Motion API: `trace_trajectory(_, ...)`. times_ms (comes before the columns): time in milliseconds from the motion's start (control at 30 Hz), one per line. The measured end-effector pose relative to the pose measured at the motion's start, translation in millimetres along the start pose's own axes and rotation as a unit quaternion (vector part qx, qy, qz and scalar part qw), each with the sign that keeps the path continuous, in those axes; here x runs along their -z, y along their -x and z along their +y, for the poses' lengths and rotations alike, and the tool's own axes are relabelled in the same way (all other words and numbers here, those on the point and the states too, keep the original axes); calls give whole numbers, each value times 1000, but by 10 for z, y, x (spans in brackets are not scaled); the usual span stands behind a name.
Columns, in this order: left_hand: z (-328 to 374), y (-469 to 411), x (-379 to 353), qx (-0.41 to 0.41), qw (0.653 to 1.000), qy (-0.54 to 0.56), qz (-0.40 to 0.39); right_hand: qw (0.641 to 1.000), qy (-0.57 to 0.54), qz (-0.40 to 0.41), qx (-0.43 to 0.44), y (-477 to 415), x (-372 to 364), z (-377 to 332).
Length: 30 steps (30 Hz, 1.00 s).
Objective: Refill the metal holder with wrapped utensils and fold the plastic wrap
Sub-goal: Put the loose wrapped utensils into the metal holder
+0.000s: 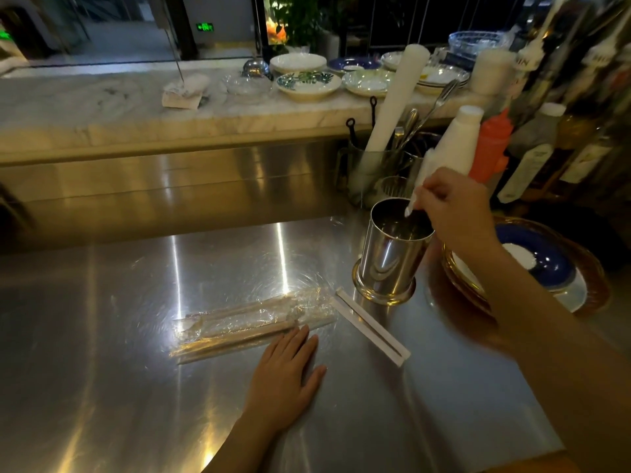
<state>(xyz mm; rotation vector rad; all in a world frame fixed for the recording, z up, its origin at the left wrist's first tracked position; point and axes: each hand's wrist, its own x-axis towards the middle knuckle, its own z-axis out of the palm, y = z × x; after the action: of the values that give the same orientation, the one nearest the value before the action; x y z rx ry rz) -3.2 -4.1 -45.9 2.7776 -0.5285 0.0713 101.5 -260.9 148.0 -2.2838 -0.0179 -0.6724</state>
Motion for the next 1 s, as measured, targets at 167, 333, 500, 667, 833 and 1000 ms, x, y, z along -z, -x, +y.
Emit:
trace_trajectory(167, 18, -8, 26, -1, 1000, 10, 7, 960, 176, -218, -2, -163, -184, 215)
trace_trajectory(333, -6, -13, -11, -2, 1000, 29, 8, 905, 303, -299, -17, -269, -296, 278)
trace_trajectory(500, -10, -24, -7, -3, 1000, 20, 5, 967, 154, -199, -22, -180, -241, 215)
trace_trajectory(667, -17, -21, -8, -7, 999, 37, 20, 994, 34, -91, 56, 118, -137, -65)
trace_trajectory(833, -8, -22, 10, -6, 999, 31, 10, 982, 19, -142, 126, 601, -310, -90)
trace_trajectory(1000, -22, -23, -10, -6, 1000, 20, 16, 951, 78, -298, -18, 937, -730, 213)
